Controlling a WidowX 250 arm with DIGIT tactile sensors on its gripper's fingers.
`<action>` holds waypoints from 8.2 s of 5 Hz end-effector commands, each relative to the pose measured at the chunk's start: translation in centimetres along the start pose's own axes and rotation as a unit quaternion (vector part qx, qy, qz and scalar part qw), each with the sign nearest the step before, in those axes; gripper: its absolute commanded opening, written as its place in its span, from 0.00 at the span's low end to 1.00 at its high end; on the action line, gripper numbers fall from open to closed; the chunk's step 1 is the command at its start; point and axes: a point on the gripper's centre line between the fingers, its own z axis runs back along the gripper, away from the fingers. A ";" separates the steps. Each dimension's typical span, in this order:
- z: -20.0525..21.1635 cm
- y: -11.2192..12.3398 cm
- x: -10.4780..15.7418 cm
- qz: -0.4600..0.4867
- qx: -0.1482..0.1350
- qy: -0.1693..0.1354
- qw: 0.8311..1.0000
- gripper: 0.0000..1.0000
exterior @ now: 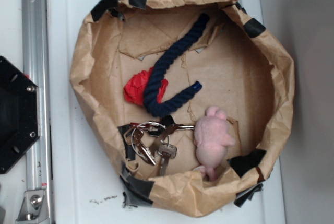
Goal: Grab the blue rope.
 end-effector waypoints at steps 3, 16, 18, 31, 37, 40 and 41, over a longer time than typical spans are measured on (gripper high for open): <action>-8.8 3.1 7.3 0.122 0.003 0.019 0.992 1.00; -7.0 1.4 13.0 -0.071 0.074 -0.064 0.993 0.00; -14.3 1.7 10.8 0.019 0.020 -0.028 0.999 1.00; -19.0 -6.2 11.5 0.048 -0.025 0.184 0.981 0.00; -3.7 -1.9 7.1 -0.046 0.081 -0.074 0.993 1.00; -3.7 -1.9 7.1 -0.046 0.081 -0.074 0.993 1.00; -6.9 -1.5 9.2 -0.019 0.071 -0.051 0.996 1.00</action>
